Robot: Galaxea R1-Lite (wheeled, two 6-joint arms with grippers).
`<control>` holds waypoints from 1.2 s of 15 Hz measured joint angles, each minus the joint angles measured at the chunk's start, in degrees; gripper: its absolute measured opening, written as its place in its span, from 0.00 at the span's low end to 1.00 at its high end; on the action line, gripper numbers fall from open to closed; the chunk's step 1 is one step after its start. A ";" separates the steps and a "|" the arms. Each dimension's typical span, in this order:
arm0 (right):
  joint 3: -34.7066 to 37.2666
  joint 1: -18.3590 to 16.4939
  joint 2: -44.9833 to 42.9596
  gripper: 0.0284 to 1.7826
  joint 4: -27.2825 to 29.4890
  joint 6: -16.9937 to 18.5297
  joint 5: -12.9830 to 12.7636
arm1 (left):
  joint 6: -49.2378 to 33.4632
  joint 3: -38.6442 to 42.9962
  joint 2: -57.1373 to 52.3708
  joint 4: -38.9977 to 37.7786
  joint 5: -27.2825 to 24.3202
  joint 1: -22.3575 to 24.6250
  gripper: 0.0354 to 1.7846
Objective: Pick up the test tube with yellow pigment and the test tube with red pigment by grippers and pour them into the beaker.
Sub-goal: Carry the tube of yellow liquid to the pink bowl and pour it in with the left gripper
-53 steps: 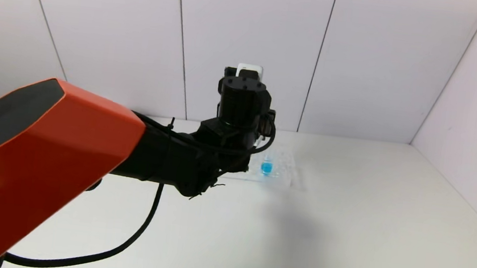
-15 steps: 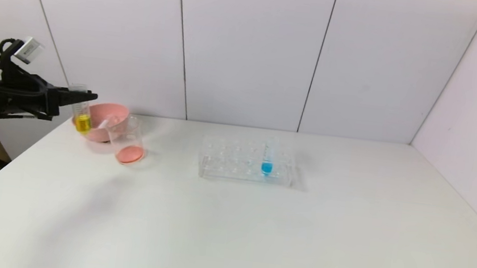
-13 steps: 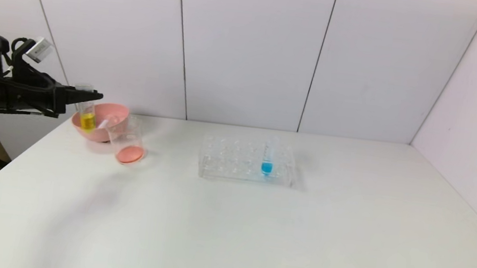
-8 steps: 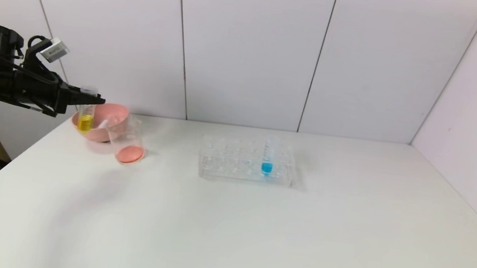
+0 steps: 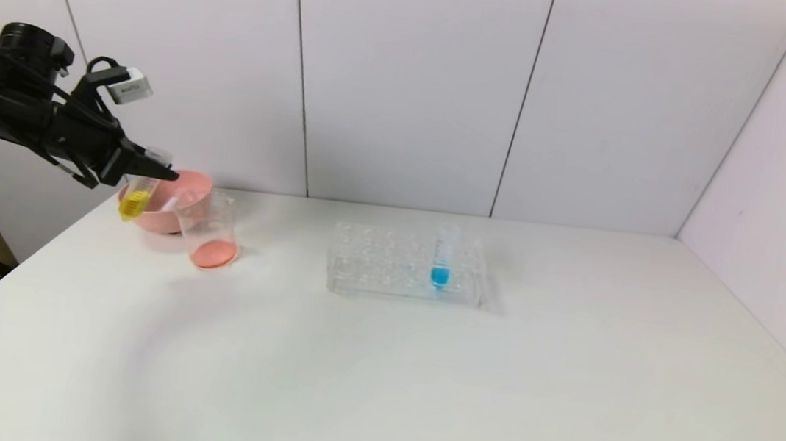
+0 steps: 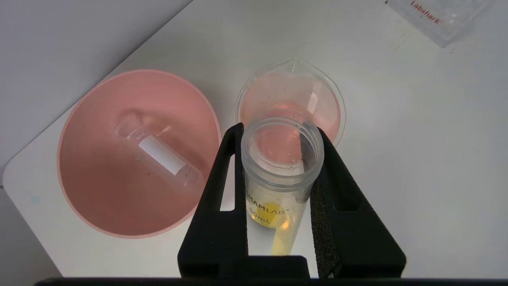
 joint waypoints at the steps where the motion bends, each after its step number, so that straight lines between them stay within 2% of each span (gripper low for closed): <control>1: 0.00 0.00 0.00 0.96 0.00 0.00 0.00 | 0.96 -0.17 0.24 0.22 2.45 -0.88 0.24; 12: 0.00 0.00 0.00 0.96 0.00 0.00 0.00 | 7.61 -1.00 -0.26 2.95 24.15 -9.51 0.24; 18: 0.00 0.00 0.00 0.96 0.02 0.00 0.00 | 10.30 -1.08 -1.44 3.96 35.73 -11.30 0.24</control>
